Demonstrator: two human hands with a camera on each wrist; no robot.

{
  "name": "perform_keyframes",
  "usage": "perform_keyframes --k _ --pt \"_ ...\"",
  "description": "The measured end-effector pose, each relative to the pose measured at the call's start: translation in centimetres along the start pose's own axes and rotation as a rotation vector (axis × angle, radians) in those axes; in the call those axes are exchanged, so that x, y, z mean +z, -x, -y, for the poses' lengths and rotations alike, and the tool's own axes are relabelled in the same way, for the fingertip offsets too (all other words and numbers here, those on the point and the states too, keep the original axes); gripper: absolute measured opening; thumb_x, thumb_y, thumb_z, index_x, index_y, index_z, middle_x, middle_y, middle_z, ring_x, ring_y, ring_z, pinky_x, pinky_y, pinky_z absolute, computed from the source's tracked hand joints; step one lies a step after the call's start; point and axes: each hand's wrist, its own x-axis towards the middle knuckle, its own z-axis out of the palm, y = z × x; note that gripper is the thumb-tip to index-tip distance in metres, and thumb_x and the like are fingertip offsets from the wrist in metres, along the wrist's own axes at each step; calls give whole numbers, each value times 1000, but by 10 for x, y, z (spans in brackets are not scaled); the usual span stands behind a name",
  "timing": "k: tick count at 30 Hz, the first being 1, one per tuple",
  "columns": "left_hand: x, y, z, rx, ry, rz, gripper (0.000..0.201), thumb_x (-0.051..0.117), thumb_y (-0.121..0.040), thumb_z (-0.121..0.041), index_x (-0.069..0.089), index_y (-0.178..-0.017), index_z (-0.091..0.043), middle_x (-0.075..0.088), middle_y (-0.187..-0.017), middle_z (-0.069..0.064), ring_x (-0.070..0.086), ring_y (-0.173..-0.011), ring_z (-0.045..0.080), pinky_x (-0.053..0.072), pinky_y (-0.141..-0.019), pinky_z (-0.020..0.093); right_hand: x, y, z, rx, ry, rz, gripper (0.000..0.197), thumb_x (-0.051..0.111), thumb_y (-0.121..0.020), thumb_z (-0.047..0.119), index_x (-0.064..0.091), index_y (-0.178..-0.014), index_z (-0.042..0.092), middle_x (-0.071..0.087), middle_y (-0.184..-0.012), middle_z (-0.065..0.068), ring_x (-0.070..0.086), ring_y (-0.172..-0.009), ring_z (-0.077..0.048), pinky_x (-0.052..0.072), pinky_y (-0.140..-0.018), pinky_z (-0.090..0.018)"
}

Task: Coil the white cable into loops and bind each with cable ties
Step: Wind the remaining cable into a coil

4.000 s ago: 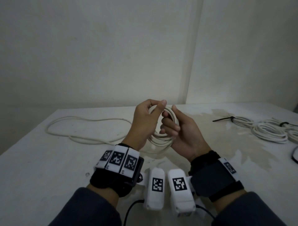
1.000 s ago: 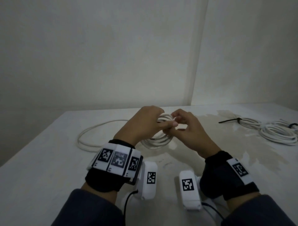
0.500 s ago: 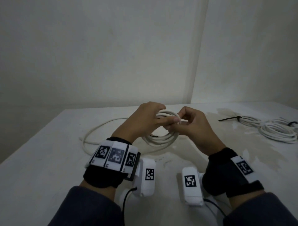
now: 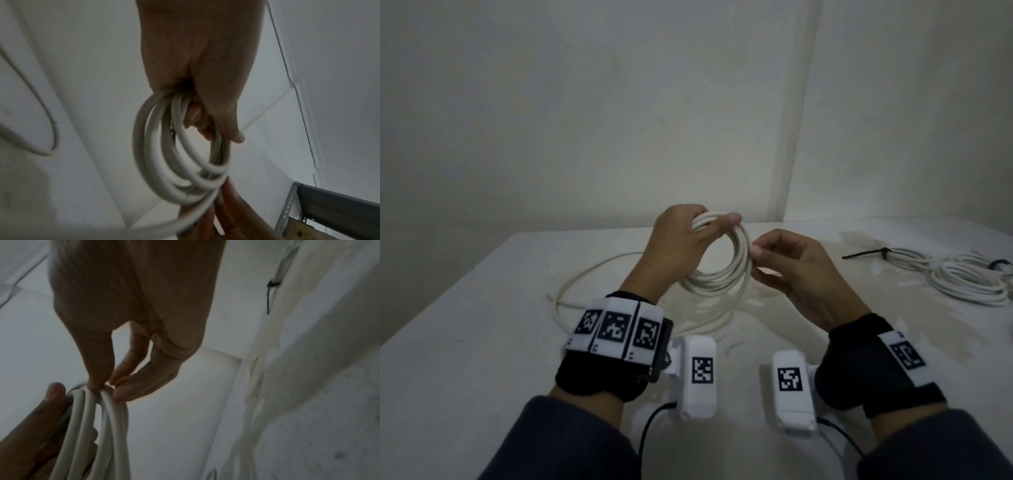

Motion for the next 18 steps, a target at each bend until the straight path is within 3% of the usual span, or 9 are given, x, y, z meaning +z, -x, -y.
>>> perform_keyframes --k 3,5,10,13,16,18 --pt "10 3 -4 -96 149 -49 41 63 -86 -44 60 -67 -7 37 -34 -12 34 -34 3 33 -43 24 1 -1 -2 88 -166 55 18 65 -76 21 74 -91 17 69 -85 3 64 -76 -7 51 -69 -19" --pt "17 6 -5 -183 272 -63 38 61 -88 -44 57 -67 -12 38 -35 -12 35 -34 5 34 -40 20 3 -1 0 135 -306 106 21 64 -76 26 76 -88 15 69 -87 -3 65 -79 -12 53 -73 -22" --pt "30 12 -5 -230 349 -31 40 55 -92 -44 49 -64 -16 39 -46 -9 39 -40 8 37 -43 19 5 1 5 247 -605 241 33 46 -90 25 71 -86 4 64 -71 -9 62 -72 -21 54 -76 -29" --pt "32 14 -10 -223 403 -25 36 51 -95 -39 54 -70 -13 41 -57 -3 45 -39 3 39 -41 14 9 3 7 257 -681 294 41 38 -92 27 70 -87 1 56 -57 -6 59 -63 -22 53 -75 -30" --pt "34 13 -4 -199 298 -21 40 46 -95 -46 58 -75 -14 44 -59 -5 45 -48 3 41 -53 19 12 0 4 248 -732 305 37 35 -94 28 63 -84 5 42 -49 2 46 -49 -14 42 -83 -30" --pt "35 12 3 -214 238 -12 44 43 -95 -51 58 -82 -11 41 -60 -3 40 -49 6 37 -57 24 14 -3 1 262 -748 286 33 36 -94 29 57 -79 9 35 -46 6 36 -43 -9 44 -78 -27"
